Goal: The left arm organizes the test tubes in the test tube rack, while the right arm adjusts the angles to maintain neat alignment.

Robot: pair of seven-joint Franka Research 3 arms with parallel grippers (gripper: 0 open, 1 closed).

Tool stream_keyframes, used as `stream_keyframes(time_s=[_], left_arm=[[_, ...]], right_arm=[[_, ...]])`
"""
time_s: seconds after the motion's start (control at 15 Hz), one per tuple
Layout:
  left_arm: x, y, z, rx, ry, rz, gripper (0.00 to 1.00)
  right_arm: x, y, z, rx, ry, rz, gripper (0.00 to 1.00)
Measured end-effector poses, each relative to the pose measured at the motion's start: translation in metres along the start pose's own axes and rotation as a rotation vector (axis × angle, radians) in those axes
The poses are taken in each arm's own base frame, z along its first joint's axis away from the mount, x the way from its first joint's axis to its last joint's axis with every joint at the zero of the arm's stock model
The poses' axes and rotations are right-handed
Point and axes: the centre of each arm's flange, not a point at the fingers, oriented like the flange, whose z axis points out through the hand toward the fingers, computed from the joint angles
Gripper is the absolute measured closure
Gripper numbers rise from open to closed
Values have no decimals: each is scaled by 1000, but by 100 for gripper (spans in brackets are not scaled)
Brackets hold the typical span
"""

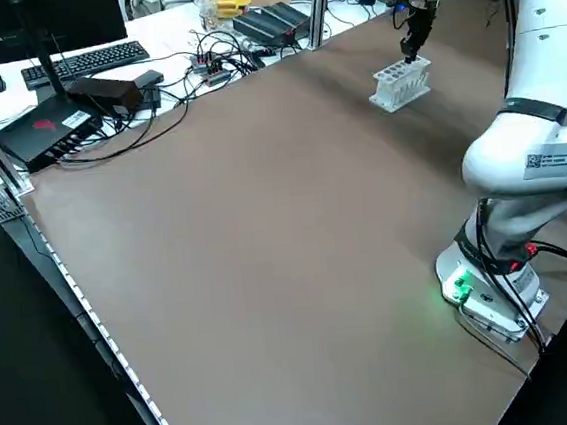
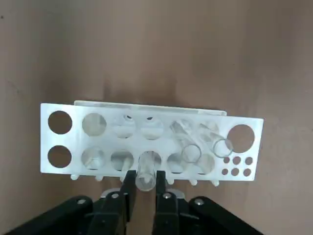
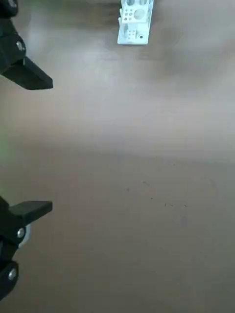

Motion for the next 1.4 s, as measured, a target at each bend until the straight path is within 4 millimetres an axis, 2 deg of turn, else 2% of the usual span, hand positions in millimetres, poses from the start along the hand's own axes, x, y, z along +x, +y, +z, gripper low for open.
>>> stream_keyframes(time_s=[0.6, 1.4], left_arm=[[1, 0, 7, -4, 3, -1, 76], [2, 0, 6, -6, 6, -1, 80]], right_arm=[[1, -3, 0, 1, 4, -6, 0], [1, -3, -1, 1, 12, -5, 0]])
